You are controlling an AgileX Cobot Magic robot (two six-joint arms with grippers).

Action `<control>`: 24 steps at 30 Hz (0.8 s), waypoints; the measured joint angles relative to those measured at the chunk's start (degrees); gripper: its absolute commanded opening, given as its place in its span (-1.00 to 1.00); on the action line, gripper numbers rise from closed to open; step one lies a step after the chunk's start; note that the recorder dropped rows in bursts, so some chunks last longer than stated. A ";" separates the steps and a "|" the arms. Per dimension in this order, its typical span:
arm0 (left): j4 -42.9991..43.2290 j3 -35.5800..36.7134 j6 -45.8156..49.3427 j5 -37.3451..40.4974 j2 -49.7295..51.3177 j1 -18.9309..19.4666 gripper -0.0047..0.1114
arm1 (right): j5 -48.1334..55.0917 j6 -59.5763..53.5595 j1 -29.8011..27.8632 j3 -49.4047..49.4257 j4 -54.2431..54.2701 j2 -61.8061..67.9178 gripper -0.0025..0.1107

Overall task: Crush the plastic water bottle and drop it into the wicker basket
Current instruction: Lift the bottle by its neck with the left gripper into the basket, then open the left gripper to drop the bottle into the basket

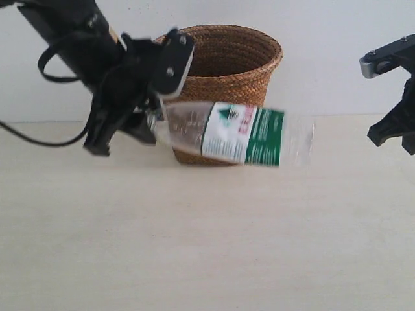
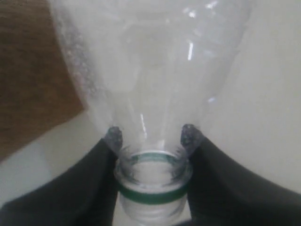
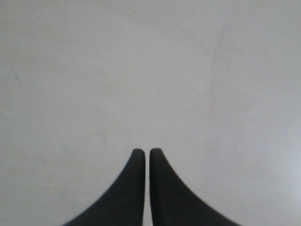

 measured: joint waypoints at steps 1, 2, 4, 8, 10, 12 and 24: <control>1.14 -2.68 -1.54 -2.30 0.74 0.55 -0.85 | -0.24 -0.61 0.00 0.00 0.63 0.00 -0.96; 2.94 -5.28 -5.39 -6.93 1.73 1.21 -0.78 | -0.29 -1.07 0.00 0.00 1.45 0.00 -0.96; 5.24 -9.48 -15.00 -18.34 4.10 2.86 -0.41 | -0.40 -1.48 0.00 0.00 2.91 0.00 -0.96; 6.89 -14.32 -21.95 -25.72 9.17 4.66 0.68 | -0.40 -3.02 0.00 0.00 5.65 0.00 -0.96; 7.54 -14.44 -30.86 -29.17 10.97 4.66 0.81 | -0.54 -4.42 0.00 0.09 7.41 0.00 -0.96; 8.64 -14.44 -36.54 -31.50 11.76 4.66 0.75 | -0.96 -5.80 0.00 0.09 8.96 0.00 -0.96; 11.06 -14.88 -41.41 -31.86 11.90 4.66 0.68 | -1.56 -7.73 0.00 0.09 10.88 0.12 -0.96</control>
